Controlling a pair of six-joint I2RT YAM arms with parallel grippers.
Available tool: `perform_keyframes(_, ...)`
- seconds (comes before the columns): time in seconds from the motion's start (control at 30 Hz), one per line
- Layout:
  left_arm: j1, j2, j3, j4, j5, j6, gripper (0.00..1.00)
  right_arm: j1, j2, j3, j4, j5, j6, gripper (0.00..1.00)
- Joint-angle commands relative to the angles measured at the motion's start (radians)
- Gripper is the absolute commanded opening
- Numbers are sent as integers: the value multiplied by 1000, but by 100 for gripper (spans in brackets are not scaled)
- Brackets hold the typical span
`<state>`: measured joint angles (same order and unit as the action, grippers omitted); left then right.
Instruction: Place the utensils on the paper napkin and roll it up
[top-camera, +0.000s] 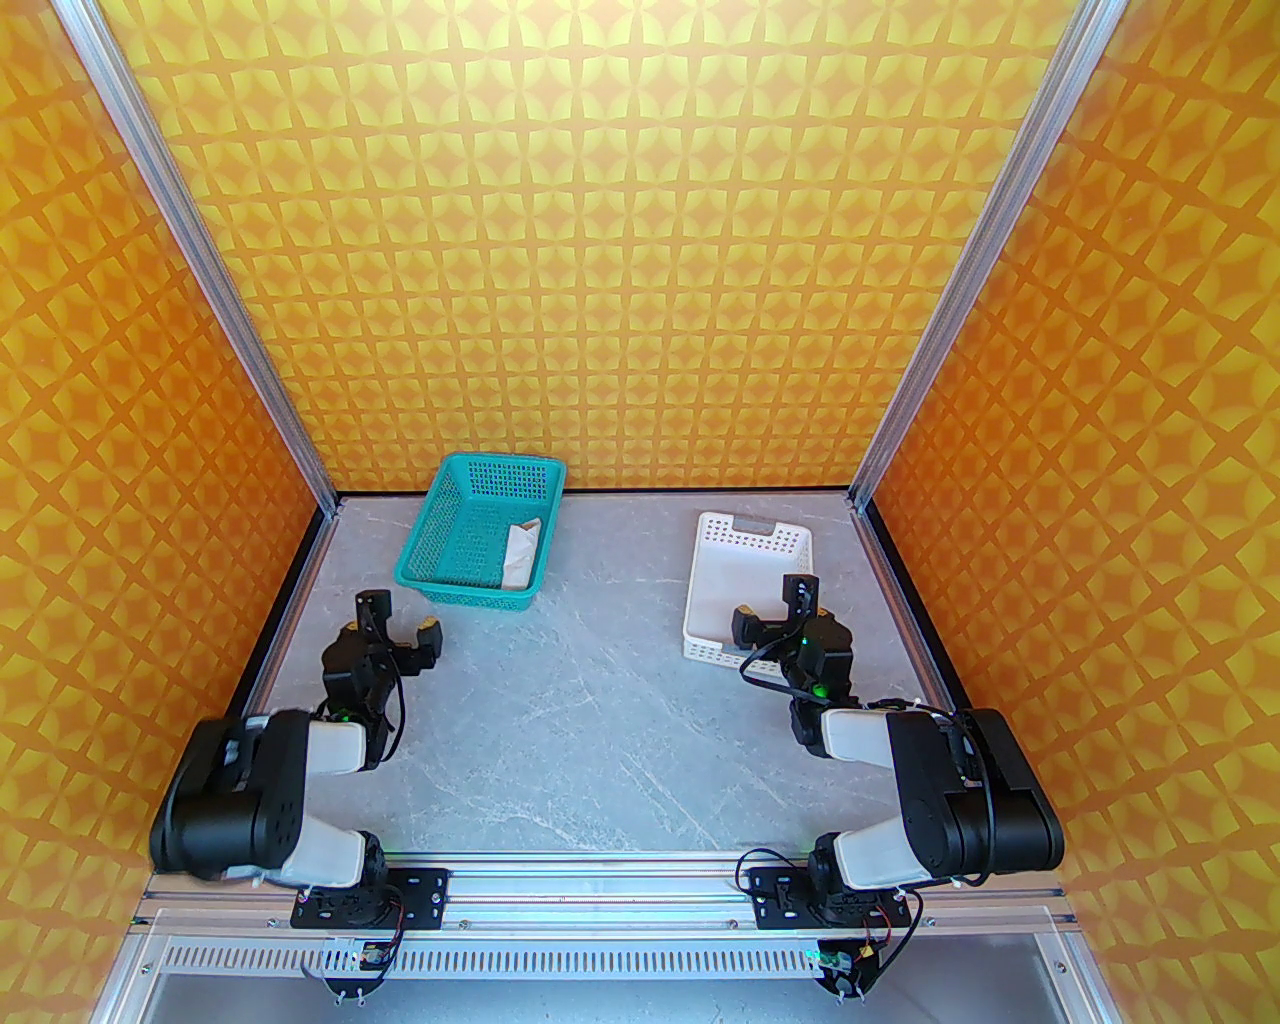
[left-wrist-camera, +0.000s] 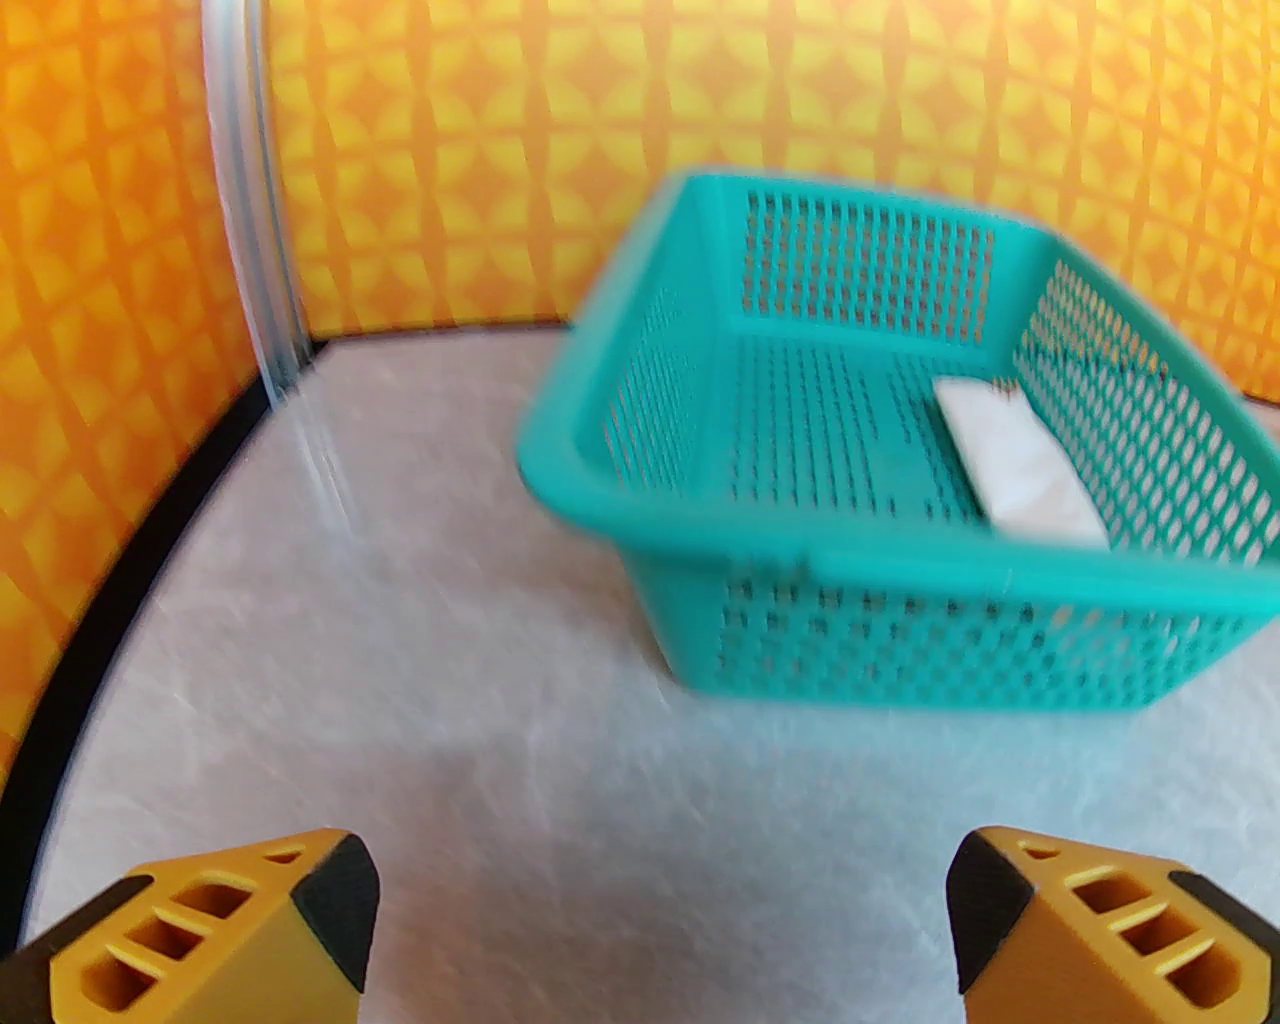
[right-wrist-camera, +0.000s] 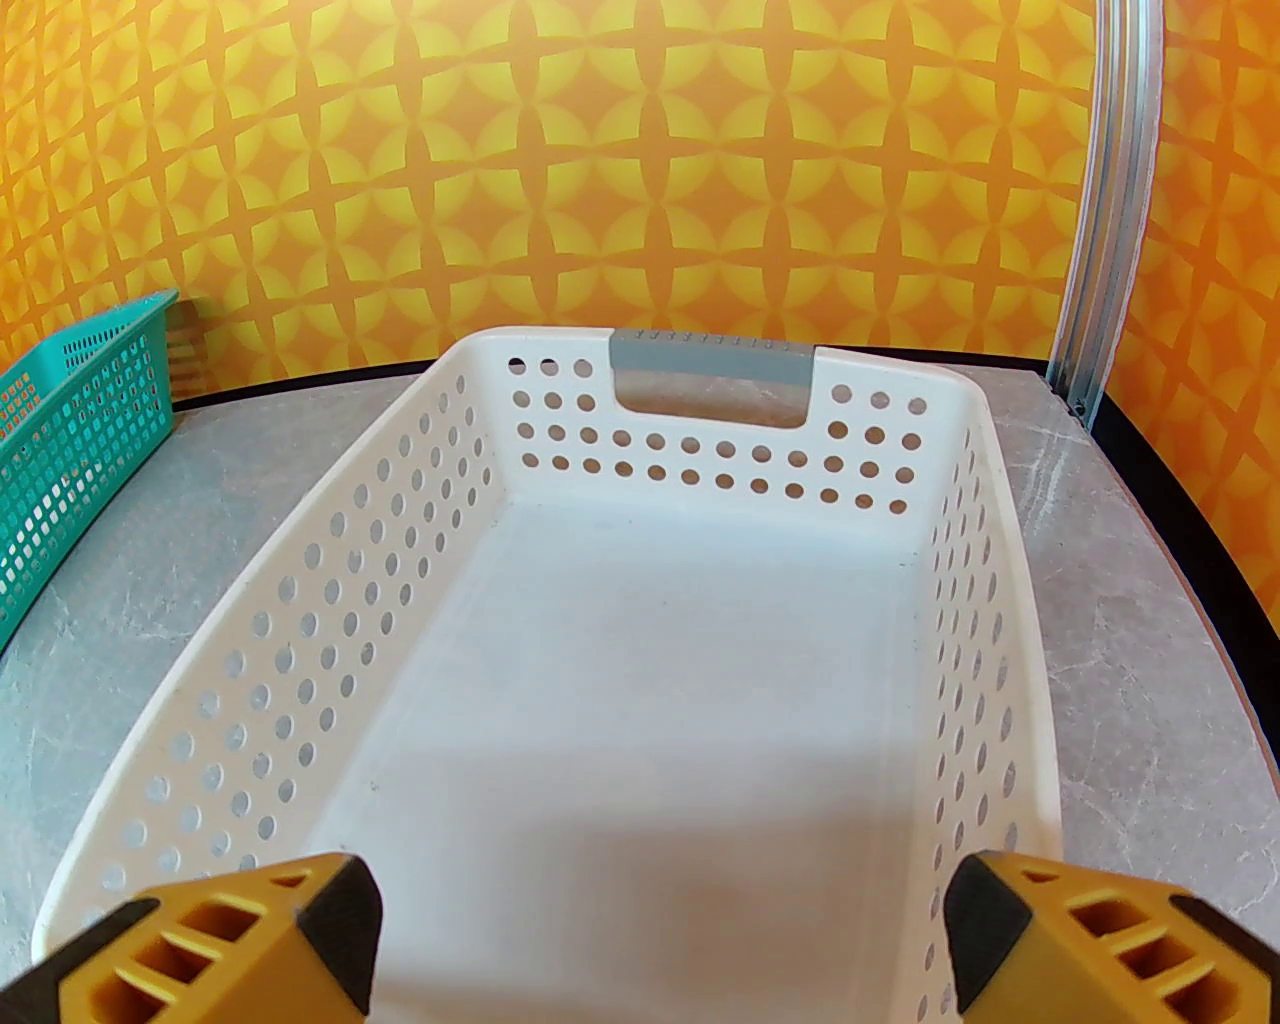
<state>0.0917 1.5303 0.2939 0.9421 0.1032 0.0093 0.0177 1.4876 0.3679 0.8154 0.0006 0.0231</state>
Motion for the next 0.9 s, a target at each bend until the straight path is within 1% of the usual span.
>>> perform_keyframes(0.0,-3,8,58,-22,34,14,99,8,9,25,-18,21,-15,99)
perform_keyframes(0.03,-1,4,98,-104,26,12,99,9,8,25,-20,24,-16,99)
perform_keyframes(0.13,-1,5,100,-104,4,4,99,14,11,29,-27,32,-18,99)
perform_keyframes(0.37,-3,7,100,-99,3,4,99,28,11,40,-44,55,-26,98)
perform_keyframes(0.87,-3,7,100,-98,3,6,99,34,12,44,-55,61,-31,99)
